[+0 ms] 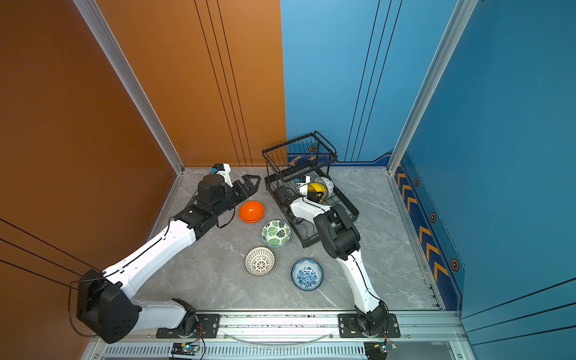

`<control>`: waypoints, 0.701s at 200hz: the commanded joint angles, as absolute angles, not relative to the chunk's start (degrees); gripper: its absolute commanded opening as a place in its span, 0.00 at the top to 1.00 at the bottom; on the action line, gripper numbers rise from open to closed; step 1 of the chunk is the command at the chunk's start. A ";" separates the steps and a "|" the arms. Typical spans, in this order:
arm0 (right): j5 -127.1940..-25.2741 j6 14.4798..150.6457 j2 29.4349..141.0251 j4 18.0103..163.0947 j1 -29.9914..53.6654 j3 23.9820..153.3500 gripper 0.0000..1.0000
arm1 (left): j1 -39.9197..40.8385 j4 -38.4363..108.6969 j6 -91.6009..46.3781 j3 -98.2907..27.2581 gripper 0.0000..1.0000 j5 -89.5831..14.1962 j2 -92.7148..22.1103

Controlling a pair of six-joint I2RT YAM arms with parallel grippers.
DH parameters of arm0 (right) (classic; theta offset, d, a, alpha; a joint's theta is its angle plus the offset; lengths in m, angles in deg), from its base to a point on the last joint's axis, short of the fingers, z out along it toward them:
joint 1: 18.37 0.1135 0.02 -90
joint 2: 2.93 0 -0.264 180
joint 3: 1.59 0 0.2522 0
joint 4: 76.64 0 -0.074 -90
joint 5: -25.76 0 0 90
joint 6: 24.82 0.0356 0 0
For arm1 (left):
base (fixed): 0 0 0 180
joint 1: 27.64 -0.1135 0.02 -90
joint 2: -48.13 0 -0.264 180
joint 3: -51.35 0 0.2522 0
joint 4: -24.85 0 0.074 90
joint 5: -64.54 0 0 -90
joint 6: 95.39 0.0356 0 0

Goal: Load bowls into a dish rack
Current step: Place the bowl in the dish rack.

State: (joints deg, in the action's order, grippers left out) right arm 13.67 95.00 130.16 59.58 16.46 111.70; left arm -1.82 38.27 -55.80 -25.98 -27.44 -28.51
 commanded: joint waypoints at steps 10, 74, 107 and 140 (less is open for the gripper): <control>17.83 92.30 132.50 57.43 16.35 114.69 0.99 | -2.86 36.68 -54.79 -26.25 0.02 -29.84 -29.47; 20.14 89.40 135.13 57.41 16.20 118.88 0.98 | -4.35 35.38 -55.14 -25.37 0.02 -31.37 -29.66; 21.64 88.56 135.84 57.43 16.18 119.34 0.96 | -4.68 35.10 -55.24 -25.03 0.02 -31.87 -29.48; 21.22 87.87 135.68 57.43 15.54 118.57 0.96 | -4.79 35.15 -55.23 -25.04 0.02 -32.04 -29.57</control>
